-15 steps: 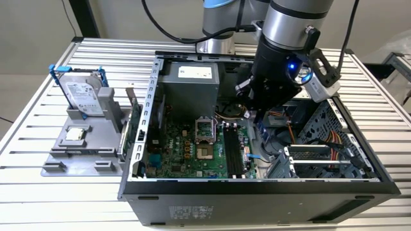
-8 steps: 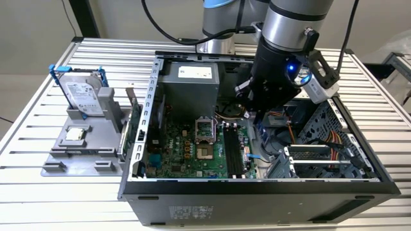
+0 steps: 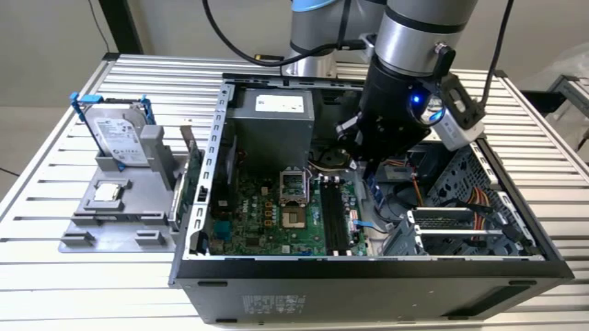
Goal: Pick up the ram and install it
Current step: 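Insert the ram into the slot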
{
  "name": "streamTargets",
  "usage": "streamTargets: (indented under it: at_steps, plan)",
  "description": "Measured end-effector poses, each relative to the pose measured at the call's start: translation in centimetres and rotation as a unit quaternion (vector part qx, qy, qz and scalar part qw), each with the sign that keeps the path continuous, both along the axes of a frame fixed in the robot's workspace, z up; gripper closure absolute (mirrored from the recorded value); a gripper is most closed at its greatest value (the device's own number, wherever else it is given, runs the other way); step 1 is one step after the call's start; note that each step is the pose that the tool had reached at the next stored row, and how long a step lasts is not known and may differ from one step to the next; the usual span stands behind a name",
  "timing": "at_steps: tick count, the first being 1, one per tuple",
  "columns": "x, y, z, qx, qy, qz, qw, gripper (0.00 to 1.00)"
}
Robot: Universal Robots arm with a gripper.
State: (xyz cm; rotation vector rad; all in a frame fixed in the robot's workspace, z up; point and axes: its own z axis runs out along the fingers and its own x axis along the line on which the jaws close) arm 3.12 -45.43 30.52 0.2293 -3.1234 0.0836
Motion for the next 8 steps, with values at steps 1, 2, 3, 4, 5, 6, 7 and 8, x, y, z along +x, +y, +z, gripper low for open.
streamTargets:
  at_steps: [1, 2, 3, 4, 5, 6, 7, 8]
  plan:
    - [0.00, 0.00, -0.02, -0.0001, 0.0000, 0.000, 1.0000, 1.00]
    - [0.01, 0.00, -0.01, -0.0001, 0.0000, 0.000, 1.0000, 1.00]
    - [0.00, 0.00, -0.01, -0.0001, 0.0000, 0.000, 1.0000, 1.00]
    - [-0.01, 0.00, -0.02, -0.0001, 0.0000, 0.000, 1.0000, 1.00]
    - [0.00, 0.00, -0.03, -0.0001, 0.0000, 0.000, 1.0000, 1.00]
    - [0.01, 0.00, -0.03, -0.0001, 0.0000, 0.000, 1.0000, 1.00]
    - [0.01, 0.00, -0.03, -0.0001, 0.0000, 0.000, 1.0000, 1.00]
    - [0.01, 0.00, -0.04, -0.0001, 0.0000, 0.000, 1.0000, 1.00]
